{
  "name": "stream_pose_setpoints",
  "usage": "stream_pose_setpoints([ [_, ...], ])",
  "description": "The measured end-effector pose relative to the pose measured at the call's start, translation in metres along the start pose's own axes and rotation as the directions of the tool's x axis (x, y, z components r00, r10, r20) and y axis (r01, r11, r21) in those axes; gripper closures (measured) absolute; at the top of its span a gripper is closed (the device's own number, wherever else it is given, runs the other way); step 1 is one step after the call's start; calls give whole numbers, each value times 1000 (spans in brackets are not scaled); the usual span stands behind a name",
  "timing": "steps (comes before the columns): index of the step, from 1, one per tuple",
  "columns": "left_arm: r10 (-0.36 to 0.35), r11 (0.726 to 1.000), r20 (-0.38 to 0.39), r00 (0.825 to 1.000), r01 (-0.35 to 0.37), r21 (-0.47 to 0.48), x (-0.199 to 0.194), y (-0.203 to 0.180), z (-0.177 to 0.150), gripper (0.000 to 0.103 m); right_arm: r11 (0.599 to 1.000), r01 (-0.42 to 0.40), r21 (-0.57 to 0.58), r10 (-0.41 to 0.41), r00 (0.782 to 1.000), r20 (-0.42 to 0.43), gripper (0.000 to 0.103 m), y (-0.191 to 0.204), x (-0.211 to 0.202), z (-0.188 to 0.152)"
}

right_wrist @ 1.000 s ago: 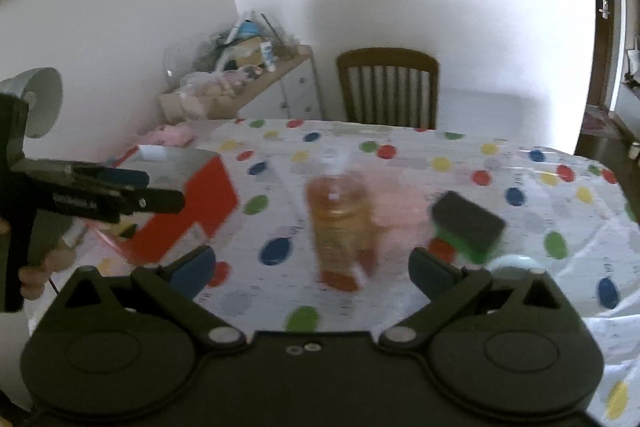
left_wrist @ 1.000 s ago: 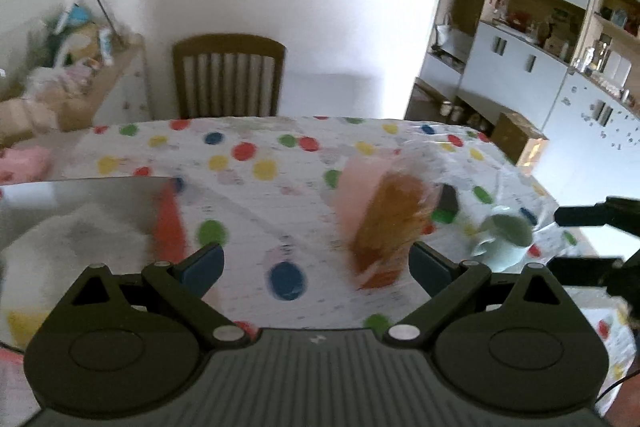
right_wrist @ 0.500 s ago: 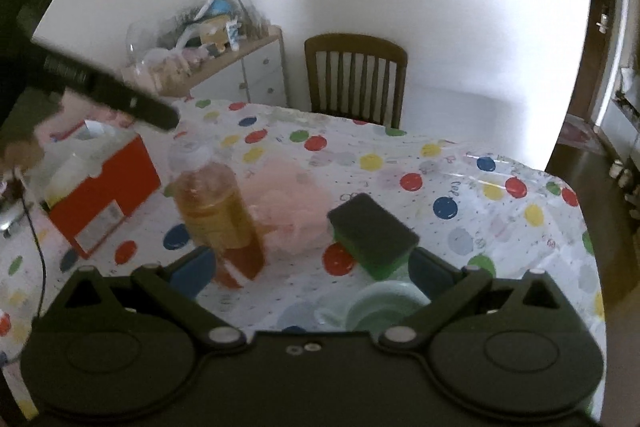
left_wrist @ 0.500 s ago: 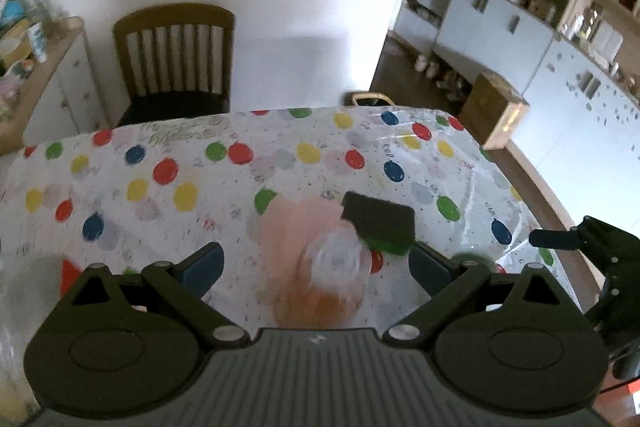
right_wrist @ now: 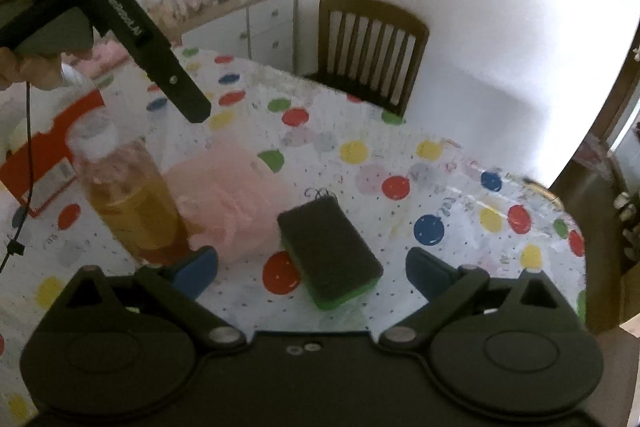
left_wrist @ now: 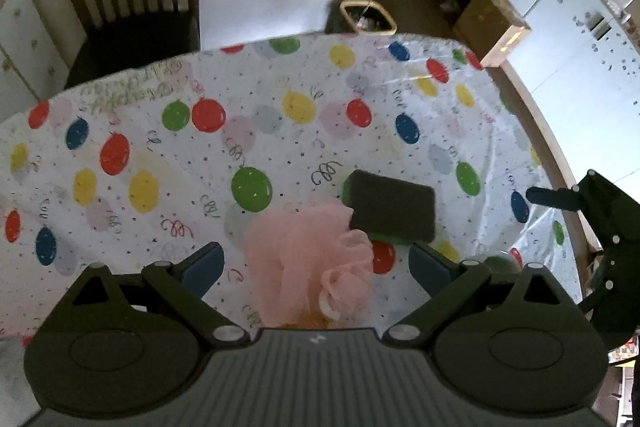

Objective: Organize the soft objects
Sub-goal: 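Move both grippers over the table toward the pink bath puff and dark sponge, then grasp the pink bath puff with the left gripper while the right gripper grasps the dark sponge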

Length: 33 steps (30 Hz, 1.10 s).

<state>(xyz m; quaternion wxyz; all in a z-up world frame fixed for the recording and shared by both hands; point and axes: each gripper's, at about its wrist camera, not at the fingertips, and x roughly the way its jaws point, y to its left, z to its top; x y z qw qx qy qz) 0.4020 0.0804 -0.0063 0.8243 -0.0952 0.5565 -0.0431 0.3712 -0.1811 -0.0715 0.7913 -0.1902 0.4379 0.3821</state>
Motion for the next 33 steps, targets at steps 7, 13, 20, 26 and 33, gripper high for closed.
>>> stream_pose_setpoints([
  [7, -11, 999, -99, 995, 15, 44, 49, 2, 18, 4, 999, -25, -45, 20, 994, -110, 5, -15, 48, 10],
  [13, -6, 994, -172, 985, 24, 106, 82, 0, 23, 4, 994, -58, -95, 43, 988, -151, 4, -14, 76, 13],
  [20, 3, 994, -228, 974, 23, 110, 108, 13, 28, 4, 988, -55, -141, 27, 980, -197, 4, -12, 109, 12],
  [26, -33, 992, -263, 964, 63, 109, 126, 18, 33, 4, 982, -64, -175, 25, 976, -217, 4, -13, 125, 9],
  [33, -43, 993, -301, 953, 73, 91, 150, 23, 22, 4, 981, -22, -193, -21, 976, -216, 7, -14, 139, 2],
])
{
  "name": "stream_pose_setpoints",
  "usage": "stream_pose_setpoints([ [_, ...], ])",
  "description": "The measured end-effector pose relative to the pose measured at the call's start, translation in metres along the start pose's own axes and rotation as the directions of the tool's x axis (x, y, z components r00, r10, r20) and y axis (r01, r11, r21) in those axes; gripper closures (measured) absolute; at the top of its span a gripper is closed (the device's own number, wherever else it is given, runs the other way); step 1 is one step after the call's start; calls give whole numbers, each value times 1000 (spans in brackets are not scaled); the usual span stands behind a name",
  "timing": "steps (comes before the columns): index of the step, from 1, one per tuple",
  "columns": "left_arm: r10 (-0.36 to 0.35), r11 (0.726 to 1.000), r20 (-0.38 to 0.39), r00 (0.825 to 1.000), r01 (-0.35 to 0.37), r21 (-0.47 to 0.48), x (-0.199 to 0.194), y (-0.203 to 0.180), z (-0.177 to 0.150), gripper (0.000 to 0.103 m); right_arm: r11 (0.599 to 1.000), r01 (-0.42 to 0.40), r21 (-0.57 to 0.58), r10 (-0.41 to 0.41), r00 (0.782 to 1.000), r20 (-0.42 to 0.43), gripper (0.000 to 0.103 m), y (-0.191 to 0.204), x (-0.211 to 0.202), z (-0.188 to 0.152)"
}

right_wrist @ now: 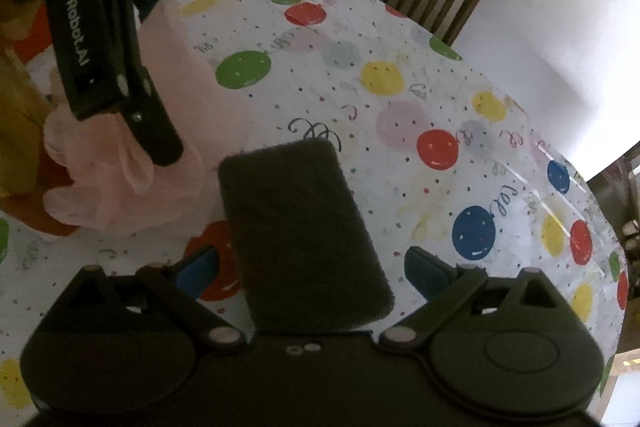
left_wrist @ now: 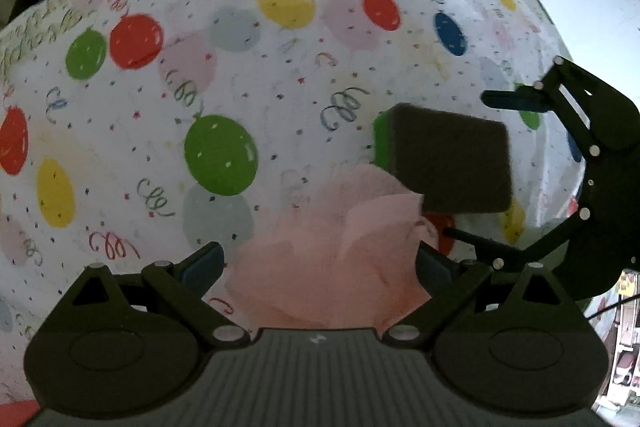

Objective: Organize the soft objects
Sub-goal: 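Grasp the pink bath puff with the left gripper while the right gripper grasps the dark sponge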

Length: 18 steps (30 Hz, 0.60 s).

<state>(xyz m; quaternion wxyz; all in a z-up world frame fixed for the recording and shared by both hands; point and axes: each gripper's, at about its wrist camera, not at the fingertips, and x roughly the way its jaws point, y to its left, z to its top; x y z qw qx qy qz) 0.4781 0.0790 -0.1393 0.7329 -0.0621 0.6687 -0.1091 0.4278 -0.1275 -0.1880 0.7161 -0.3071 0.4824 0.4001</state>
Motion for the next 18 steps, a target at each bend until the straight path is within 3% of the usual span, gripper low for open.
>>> stream_pose_setpoints([
  [3, -5, 1000, -2, 1000, 5, -28, 5, 8, -3, 4, 1000, 8, 0, -8, 1000, -3, 11, -1, 1, 0],
  [7, -14, 998, 3, 1000, 14, -54, 9, 16, -5, 4, 1000, -6, -1, 6, 1000, -21, 25, -1, 3, 1],
  [12, -9, 996, 14, 1000, 11, -88, 13, 19, -9, 4, 1000, 12, -2, -12, 1000, -22, 26, 2, 1, 1],
  [14, -13, 994, 23, 1000, 16, -106, 13, 21, -12, 8, 1000, 27, 13, -26, 999, -24, 27, 2, 0, 2],
  [18, -12, 995, 55, 998, 17, -100, 8, 21, -17, 27, 997, 54, 61, -53, 999, -6, 27, -1, -6, 1],
])
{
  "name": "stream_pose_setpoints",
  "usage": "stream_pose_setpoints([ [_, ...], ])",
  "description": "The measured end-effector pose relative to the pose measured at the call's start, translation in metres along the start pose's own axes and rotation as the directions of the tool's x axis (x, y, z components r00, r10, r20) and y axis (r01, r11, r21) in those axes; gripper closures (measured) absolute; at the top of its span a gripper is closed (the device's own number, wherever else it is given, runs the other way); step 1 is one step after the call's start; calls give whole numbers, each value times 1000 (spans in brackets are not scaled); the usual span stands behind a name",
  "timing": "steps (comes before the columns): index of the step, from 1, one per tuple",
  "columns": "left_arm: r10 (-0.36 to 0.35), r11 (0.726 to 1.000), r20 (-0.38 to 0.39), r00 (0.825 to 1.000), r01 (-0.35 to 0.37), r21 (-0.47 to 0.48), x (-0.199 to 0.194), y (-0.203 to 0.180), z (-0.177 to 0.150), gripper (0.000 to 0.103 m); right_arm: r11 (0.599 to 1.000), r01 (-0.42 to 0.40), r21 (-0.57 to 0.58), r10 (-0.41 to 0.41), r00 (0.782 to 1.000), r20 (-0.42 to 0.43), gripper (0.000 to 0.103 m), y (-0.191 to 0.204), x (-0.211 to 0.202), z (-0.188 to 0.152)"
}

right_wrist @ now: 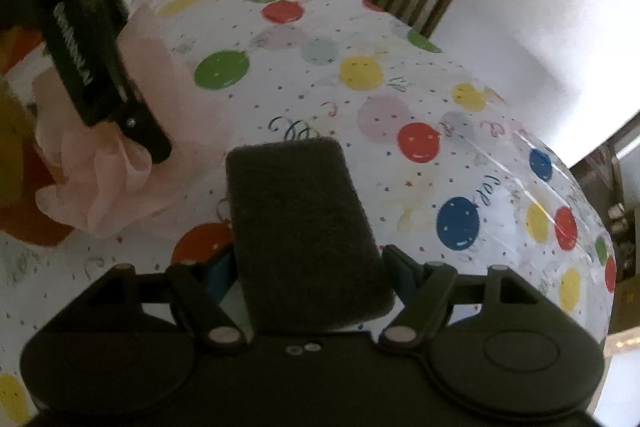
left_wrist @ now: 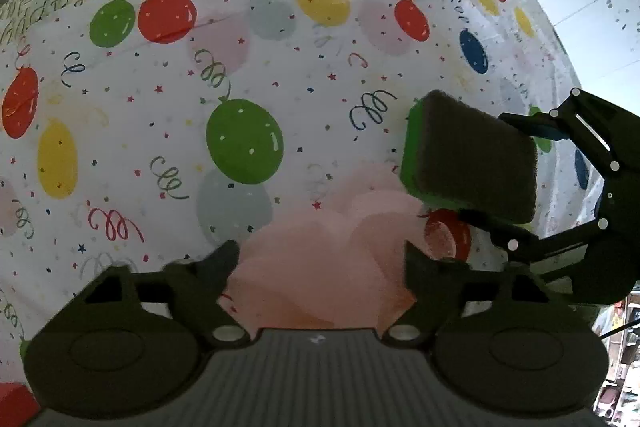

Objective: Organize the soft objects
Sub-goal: 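Grasp the pink bath puff with the left gripper while the right gripper grasps the dark sponge, then lift and carry the bath puff and sponge with both grippers over the box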

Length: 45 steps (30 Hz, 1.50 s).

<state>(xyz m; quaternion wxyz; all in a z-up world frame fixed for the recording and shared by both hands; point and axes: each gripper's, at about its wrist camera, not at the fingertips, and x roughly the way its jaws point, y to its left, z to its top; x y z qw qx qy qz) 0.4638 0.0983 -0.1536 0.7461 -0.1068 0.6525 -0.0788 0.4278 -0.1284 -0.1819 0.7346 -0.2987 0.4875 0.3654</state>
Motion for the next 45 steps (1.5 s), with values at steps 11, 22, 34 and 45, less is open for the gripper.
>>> stream_pose_setpoints([
  [11, -20, 999, 99, 995, 25, -43, -21, 5, -13, 69, 996, 59, 64, -63, 996, 56, 28, 2, -26, 3],
  [22, 56, 992, 250, 967, -26, -125, -55, 19, -27, 73, 982, 107, 153, -120, 989, 81, 29, 9, -58, 6],
  [34, 118, 982, 386, 915, -49, -183, -123, 32, -57, 73, 980, 137, 141, -156, 980, 127, 29, 45, -123, 9],
  [45, 124, 986, 476, 871, -53, -159, -187, 27, -106, 73, 970, 117, 212, -157, 970, 185, 29, 68, -195, 8],
])
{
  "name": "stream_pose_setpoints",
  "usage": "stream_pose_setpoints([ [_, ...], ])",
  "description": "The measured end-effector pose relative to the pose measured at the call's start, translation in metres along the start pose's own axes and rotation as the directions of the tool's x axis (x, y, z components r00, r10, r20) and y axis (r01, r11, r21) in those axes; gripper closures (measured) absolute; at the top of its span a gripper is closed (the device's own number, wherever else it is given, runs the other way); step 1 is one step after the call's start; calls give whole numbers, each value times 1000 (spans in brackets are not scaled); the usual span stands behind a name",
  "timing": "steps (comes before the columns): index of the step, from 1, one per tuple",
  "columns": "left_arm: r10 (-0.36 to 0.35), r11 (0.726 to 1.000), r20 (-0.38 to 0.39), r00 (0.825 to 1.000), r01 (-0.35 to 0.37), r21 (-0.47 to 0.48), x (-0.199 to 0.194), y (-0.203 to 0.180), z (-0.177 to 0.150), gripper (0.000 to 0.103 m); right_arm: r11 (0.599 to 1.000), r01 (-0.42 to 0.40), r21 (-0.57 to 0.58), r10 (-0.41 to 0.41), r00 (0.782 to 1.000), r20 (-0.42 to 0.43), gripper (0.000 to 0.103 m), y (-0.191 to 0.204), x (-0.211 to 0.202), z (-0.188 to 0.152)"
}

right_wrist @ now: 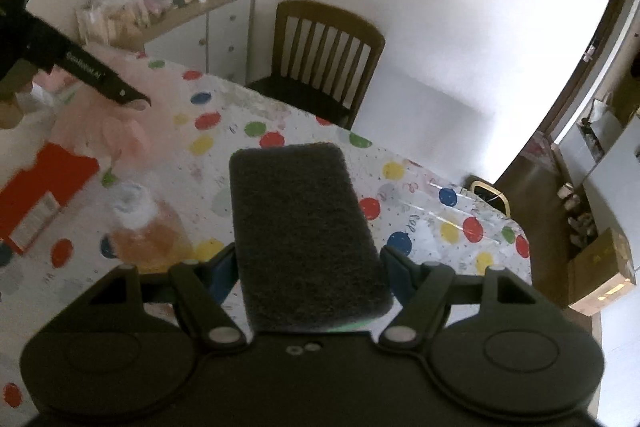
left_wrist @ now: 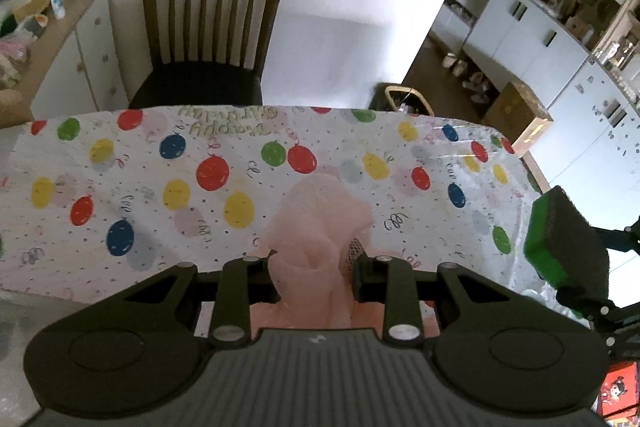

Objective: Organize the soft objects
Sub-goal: 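Lift and carry the bath puff and sponge with both grippers over the box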

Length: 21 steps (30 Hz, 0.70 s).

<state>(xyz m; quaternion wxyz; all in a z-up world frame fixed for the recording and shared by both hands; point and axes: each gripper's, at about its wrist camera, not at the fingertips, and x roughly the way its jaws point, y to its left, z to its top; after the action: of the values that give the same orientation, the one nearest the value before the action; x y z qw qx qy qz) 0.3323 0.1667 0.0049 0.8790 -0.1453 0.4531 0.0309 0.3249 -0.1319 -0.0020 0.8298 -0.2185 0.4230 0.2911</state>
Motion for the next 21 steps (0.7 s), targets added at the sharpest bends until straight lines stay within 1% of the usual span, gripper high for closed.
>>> stream_pose_setpoints([
  [6, 3, 999, 46, 999, -5, 38, -46, 0, -16, 73, 1000, 0, -27, 2, 999, 49, 29, 27, -34, 1],
  [11, 14, 999, 88, 996, -17, 41, -81, 3, -35, 73, 999, -42, -30, 44, 997, 69, 29, 54, -50, 4],
  [17, 52, 997, 132, 990, -60, 53, -118, 15, -57, 73, 995, -88, -38, 91, 993, 77, 29, 92, -60, 14],
  [21, 89, 994, 162, 983, -98, 52, -139, 27, -72, 73, 991, -132, -33, 134, 988, 71, 29, 118, -61, 21],
])
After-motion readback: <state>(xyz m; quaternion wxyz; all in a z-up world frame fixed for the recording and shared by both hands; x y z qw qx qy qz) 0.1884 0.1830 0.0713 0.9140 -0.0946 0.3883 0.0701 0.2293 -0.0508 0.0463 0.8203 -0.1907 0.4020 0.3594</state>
